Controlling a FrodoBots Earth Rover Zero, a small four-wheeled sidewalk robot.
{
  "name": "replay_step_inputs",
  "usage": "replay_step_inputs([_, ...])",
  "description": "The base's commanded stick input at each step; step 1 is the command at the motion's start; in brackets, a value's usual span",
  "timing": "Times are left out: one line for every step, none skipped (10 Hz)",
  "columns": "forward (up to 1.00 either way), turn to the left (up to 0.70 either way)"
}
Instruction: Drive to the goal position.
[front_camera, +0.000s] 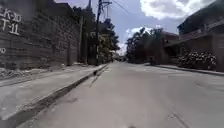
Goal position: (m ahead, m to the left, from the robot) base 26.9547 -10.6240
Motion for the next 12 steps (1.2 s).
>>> replay_step_inputs([1.0, -0.02])
replay_step_inputs([1.0, -0.02])
replay_step_inputs([1.0, -0.02])
replay_step_inputs([1.0, -0.02])
replay_step_inputs([1.0, -0.02])
replay_step_inputs([1.0, -0.02])
replay_step_inputs([1.0, -0.02])
replay_step_inputs([1.0, -0.02])
replay_step_inputs([1.0, -0.01])
replay_step_inputs([1.0, 0.0])
replay_step_inputs([1.0, 0.0])
replay_step_inputs([1.0, -0.01])
